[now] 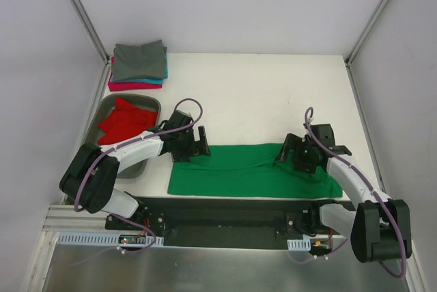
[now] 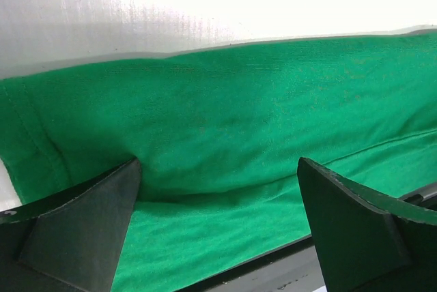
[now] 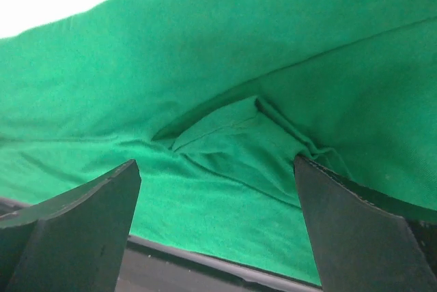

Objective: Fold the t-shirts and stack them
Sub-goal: Fold the other side of the tshirt into a rectangle, then rotate the tshirt 90 degrees

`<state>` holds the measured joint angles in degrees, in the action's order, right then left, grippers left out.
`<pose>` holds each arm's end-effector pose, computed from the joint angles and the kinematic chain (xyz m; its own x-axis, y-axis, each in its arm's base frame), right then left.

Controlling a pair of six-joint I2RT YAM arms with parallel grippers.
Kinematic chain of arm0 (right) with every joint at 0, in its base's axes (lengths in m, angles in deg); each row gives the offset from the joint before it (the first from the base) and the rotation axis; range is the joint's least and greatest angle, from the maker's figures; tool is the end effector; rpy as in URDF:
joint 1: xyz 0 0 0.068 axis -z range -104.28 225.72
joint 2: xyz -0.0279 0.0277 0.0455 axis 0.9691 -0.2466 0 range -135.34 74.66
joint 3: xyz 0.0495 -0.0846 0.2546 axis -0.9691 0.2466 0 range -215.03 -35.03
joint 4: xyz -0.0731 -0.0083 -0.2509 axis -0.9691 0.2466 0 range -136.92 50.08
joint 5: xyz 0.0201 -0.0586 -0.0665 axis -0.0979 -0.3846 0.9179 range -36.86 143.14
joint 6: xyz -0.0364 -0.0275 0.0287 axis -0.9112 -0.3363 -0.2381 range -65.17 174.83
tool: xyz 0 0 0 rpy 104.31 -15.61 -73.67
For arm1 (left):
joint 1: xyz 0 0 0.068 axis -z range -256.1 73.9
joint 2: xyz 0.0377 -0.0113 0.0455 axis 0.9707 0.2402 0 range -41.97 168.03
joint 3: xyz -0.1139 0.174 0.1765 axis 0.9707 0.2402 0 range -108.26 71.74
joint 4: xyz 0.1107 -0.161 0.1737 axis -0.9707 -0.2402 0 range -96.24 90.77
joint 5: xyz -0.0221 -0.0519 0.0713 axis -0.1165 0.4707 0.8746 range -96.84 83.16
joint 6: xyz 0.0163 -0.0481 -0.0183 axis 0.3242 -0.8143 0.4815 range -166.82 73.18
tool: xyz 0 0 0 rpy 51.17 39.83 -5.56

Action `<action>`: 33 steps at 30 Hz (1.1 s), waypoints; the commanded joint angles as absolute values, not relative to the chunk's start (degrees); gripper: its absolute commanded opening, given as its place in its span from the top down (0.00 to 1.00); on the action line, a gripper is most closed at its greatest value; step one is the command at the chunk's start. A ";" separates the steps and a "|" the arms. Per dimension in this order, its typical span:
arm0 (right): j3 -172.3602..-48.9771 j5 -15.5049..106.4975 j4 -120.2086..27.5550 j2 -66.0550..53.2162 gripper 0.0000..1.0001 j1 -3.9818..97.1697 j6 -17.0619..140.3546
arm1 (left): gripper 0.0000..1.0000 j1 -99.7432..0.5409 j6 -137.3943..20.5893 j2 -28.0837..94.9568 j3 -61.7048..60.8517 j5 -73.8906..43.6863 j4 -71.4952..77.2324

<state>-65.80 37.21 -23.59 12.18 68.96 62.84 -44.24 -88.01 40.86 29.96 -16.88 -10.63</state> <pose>0.1974 0.0332 0.1812 -0.8435 0.0349 -0.5360 -0.1534 0.9407 0.3026 0.2325 -0.1518 0.1732 -0.9084 -0.1988 -0.3677 0.0157 0.8628 -0.5054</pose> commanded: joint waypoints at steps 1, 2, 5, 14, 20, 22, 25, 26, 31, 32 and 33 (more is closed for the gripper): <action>-62.64 31.70 -21.45 18.30 0.04 67.90 63.70 | 0.01 -43.84 -87.87 43.37 31.92 -15.55 -10.57; -61.68 30.91 -19.95 19.98 0.04 67.99 64.93 | 0.01 -43.84 -88.39 43.29 32.28 -14.93 -10.57; -58.69 26.61 -15.82 27.43 0.04 67.72 68.18 | 0.01 -43.84 -88.48 43.55 32.54 -14.40 -10.57; -61.66 35.37 -2.72 50.40 0.04 67.63 69.95 | 0.01 -43.84 -87.52 43.55 31.14 -11.68 -12.59; -63.77 41.44 -9.64 44.80 0.04 67.72 71.26 | 0.01 -43.84 -87.25 42.41 31.31 -9.30 -14.18; -63.34 41.10 -12.37 41.02 0.04 67.72 72.41 | 0.01 -43.84 -87.08 42.41 31.49 -9.22 -14.53; -62.29 42.06 -14.92 31.53 0.04 67.64 73.99 | 0.01 -43.84 -87.08 42.23 31.84 -8.51 -15.23; -62.11 44.06 -16.15 28.29 0.04 67.72 74.17 | 0.01 -43.84 -87.16 42.06 32.10 -8.34 -15.32; -65.52 49.88 -21.60 11.68 0.04 70.35 71.36 | 0.01 -43.84 -87.95 41.09 32.89 -9.47 -15.58; -66.92 49.89 -22.91 8.60 0.04 70.97 70.92 | 0.01 -43.84 -88.48 40.91 33.07 -9.91 -15.58; -68.68 49.54 -24.41 5.09 0.04 71.58 70.31 | 0.01 -43.76 -89.18 40.74 33.24 -10.53 -15.58</action>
<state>-64.01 44.93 -16.81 14.98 69.22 72.33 -44.13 -88.38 40.53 30.40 -12.80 -10.17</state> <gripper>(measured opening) 0.960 0.990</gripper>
